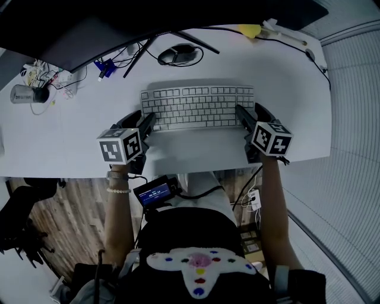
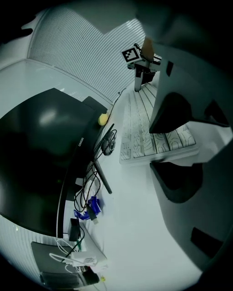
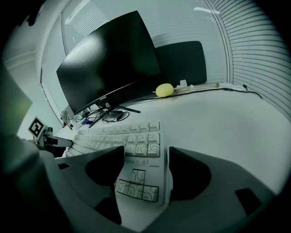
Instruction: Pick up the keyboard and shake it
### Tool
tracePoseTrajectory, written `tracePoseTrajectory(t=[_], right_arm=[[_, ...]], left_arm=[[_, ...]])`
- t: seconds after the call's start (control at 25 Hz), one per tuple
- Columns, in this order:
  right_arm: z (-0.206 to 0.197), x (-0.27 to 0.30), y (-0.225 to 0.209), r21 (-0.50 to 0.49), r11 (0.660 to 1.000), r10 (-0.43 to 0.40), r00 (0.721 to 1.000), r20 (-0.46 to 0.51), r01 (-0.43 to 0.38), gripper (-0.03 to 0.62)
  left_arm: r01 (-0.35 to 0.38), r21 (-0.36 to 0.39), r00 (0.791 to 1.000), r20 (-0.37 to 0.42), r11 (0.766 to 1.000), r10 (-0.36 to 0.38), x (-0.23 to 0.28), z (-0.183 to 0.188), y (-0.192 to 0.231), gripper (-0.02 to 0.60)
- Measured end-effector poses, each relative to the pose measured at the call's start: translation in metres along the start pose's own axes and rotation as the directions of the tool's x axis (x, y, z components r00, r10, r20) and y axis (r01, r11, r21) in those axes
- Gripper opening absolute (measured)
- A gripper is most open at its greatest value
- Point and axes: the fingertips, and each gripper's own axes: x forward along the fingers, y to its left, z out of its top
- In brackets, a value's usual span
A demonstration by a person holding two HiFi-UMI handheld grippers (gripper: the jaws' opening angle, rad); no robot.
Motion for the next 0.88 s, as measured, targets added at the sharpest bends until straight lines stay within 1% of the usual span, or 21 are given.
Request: tracePoseTrajectory(t=[0.08,0.16,0.2,0.24,0.28,0.32,0.4,0.48,0.6,0.76,0.88], right_arm=[[0.002,-0.003,-0.001,-0.041,0.997,-0.069,0.998,0.005,0.069,0.311],[0.007,-0.01,0.0,-0.098,0.986,-0.129,0.991,0.038,0.132,0.306],[0.011,-0.014,0.002,-0.127,0.979,-0.15,0.987,0.064,0.157,0.274],[0.015,-0.02,0.005,-0.155,0.971,-0.168,0.981,0.092,0.181,0.228],[0.02,-0.026,0.008,-0.18,0.963,-0.182,0.976,0.12,0.201,0.197],[0.024,-0.031,0.013,-0.199,0.956,-0.189,0.971,0.147,0.216,0.152],[0.033,-0.041,0.024,-0.215,0.948,-0.191,0.961,0.198,0.233,0.096],[0.04,-0.053,0.036,-0.221,0.942,-0.199,0.951,0.237,0.252,0.067],[0.048,-0.071,0.056,-0.238,0.933,-0.2,0.938,0.282,0.27,0.057],[0.062,-0.092,0.087,-0.224,0.946,-0.15,0.93,0.334,0.233,0.053],[0.072,-0.106,0.109,-0.225,0.953,-0.11,0.921,0.373,0.205,0.051]], left_arm=[[-0.024,0.023,1.0,0.02,0.999,0.024,-0.003,0.003,0.0,0.202],[-0.054,0.045,0.997,0.059,0.998,0.051,-0.008,0.01,0.001,0.192],[-0.061,0.053,0.995,0.087,0.997,0.057,-0.012,0.015,0.0,0.169],[-0.059,0.061,0.992,0.118,0.996,0.052,-0.017,0.02,-0.002,0.145],[-0.05,0.072,0.988,0.147,0.996,0.039,-0.021,0.025,-0.005,0.133],[-0.039,0.086,0.984,0.174,0.996,0.024,-0.026,0.031,-0.008,0.125],[-0.035,0.123,0.975,0.223,0.992,0.007,-0.037,0.041,-0.015,0.08],[-0.047,0.161,0.965,0.262,0.986,0.004,-0.048,0.05,-0.021,0.047],[-0.052,0.22,0.955,0.297,0.974,-0.016,-0.062,0.059,-0.033,0.028],[-0.047,0.316,0.942,0.328,0.948,-0.063,-0.082,0.074,-0.052,0.023],[-0.045,0.369,0.93,0.354,0.928,-0.095,-0.096,0.082,-0.069,0.023]])
